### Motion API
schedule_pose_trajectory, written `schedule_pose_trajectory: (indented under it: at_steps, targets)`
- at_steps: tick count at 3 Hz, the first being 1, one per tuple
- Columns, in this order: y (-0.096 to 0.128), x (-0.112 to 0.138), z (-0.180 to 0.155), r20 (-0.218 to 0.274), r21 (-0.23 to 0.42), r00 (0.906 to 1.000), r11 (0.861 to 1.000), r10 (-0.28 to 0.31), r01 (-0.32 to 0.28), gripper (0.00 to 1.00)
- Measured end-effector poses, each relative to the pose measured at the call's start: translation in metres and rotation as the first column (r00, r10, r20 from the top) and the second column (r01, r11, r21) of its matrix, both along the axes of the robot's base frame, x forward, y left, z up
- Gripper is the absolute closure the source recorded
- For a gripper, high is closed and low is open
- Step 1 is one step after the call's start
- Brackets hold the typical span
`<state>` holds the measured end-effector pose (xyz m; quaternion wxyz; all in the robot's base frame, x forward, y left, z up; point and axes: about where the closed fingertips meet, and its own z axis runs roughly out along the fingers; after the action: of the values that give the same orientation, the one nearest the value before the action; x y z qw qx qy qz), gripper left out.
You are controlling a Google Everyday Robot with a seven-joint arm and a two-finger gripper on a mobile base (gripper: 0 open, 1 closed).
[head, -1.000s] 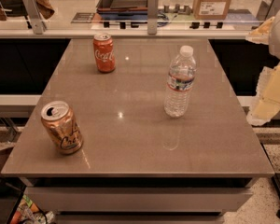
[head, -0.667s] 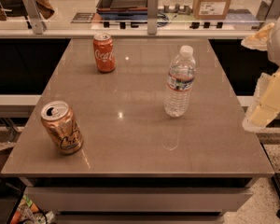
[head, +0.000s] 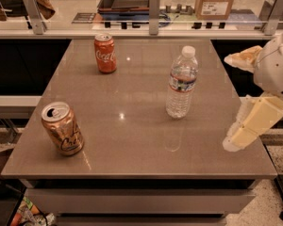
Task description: Pick orange can
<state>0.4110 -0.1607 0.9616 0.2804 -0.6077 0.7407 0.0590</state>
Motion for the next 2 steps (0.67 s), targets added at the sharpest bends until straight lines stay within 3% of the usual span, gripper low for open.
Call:
schedule_pose_trajectory:
  at_steps: [1,2]
  targets:
    - [0.019,-0.008,-0.014,0.002,0.07,0.9995,0.997,0.031,-0.031,0.0]
    - [0.039,-0.015,-0.027,0.013,0.138,0.9978,0.988,0.066,-0.067,0.17]
